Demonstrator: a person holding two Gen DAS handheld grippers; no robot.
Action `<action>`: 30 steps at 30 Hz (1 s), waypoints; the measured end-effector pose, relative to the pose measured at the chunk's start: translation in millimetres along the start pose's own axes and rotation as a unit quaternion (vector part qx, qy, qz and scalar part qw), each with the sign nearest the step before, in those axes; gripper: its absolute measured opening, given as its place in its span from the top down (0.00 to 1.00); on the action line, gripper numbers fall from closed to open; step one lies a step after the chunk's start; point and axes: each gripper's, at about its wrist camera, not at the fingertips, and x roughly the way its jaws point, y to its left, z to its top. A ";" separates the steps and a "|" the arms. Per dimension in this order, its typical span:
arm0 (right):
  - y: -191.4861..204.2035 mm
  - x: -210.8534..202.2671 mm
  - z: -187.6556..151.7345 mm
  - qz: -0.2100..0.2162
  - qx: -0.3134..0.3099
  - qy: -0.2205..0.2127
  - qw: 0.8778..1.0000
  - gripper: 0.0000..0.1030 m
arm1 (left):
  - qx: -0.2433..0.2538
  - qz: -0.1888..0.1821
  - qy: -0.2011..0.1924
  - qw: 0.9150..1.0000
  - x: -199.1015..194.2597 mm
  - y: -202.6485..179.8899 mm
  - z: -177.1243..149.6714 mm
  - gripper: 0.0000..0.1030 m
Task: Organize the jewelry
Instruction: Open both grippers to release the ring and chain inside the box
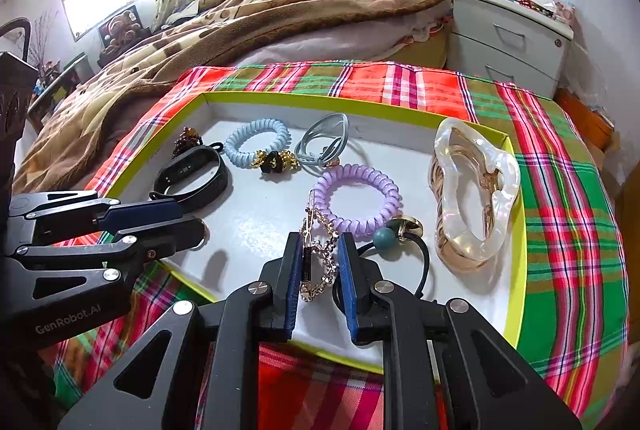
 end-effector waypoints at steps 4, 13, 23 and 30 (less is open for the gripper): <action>-0.1 -4.6 -0.5 0.001 0.004 -0.006 1.000 0.80 | 0.000 0.002 0.000 1.000 -1.5 -0.4 -0.6 0.73; 11.4 -37.6 -6.4 -0.013 0.018 -0.048 0.999 0.71 | -0.016 0.033 -0.034 0.999 -33.4 0.4 -9.4 0.67; 33.9 -65.9 -22.7 -0.054 0.029 -0.076 0.995 0.68 | -0.043 0.103 -0.054 0.992 -58.4 1.1 -30.0 0.67; 42.9 -74.7 -32.7 -0.062 0.030 -0.084 0.994 0.68 | -0.046 0.112 -0.063 0.991 -68.7 -2.2 -41.7 0.67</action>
